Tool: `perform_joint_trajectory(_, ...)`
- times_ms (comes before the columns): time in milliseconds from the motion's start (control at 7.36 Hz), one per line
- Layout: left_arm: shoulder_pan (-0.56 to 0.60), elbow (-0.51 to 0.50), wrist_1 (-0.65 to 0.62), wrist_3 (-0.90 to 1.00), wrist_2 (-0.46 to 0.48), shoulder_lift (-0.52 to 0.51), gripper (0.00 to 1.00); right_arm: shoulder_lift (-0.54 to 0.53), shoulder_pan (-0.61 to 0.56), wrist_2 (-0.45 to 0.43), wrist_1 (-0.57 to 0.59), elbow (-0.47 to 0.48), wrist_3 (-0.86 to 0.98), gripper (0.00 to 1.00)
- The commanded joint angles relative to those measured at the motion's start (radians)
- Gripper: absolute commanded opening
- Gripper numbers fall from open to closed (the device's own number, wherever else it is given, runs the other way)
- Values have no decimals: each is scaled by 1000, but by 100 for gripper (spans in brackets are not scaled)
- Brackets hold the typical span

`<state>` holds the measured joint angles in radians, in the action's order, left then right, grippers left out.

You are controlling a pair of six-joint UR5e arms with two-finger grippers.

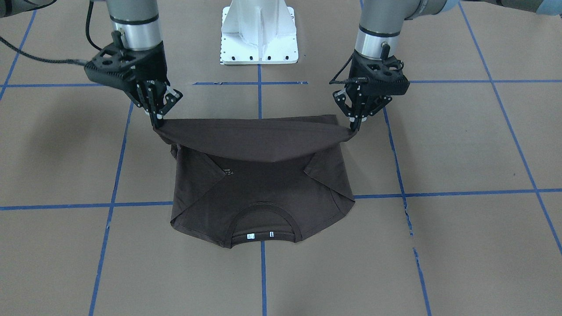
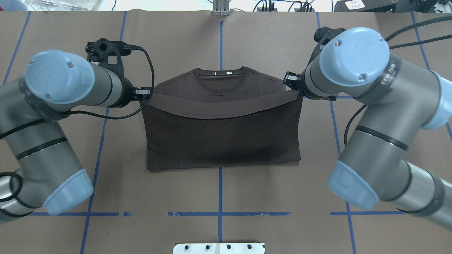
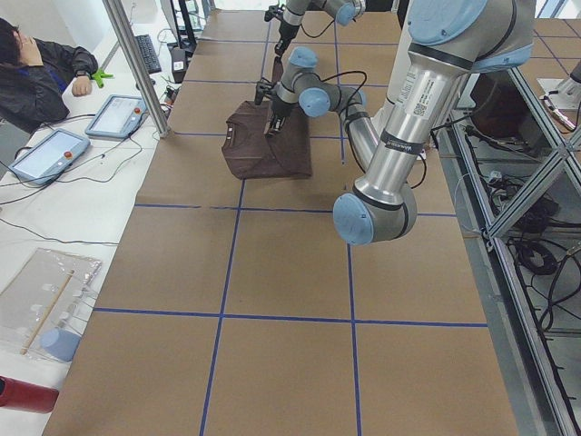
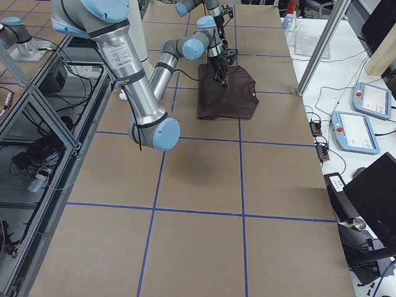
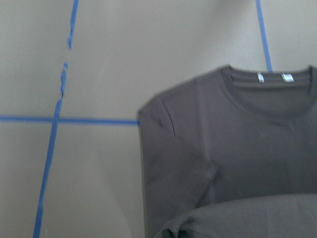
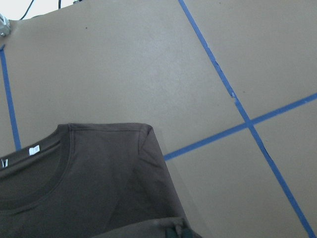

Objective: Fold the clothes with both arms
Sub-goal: 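Lift the hem with both grippers and carry it toward the collar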

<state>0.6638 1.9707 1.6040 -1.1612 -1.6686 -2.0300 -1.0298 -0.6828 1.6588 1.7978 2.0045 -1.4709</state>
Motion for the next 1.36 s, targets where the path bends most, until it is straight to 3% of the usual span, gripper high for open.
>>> perform_joint_trajectory(0, 23, -168, 155, 6, 1, -19, 0, 66, -38, -1, -190, -259, 29, 0)
perform_joint_trajectory(272, 20, -324, 242, 8, 4, -68, 0, 97, -46, -2, -361, -457, 27, 0)
perform_joint_trajectory(408, 20, -395, 299, 8, 6, -82, 0, 99, -44, -2, -389, -501, 29, 0)
perform_joint_trajectory(680, 19, -458, 346, 8, 7, -91, 0, 90, -41, -2, -390, -515, 31, 0)
perform_joint_trajectory(1088, 20, -467, 347, 11, 6, -105, 0, 85, -38, -2, -391, -524, 34, 0)
perform_joint_trajectory(1224, 22, -464, 352, 61, 4, -104, 43, 80, -28, -10, -391, -526, 46, 99)
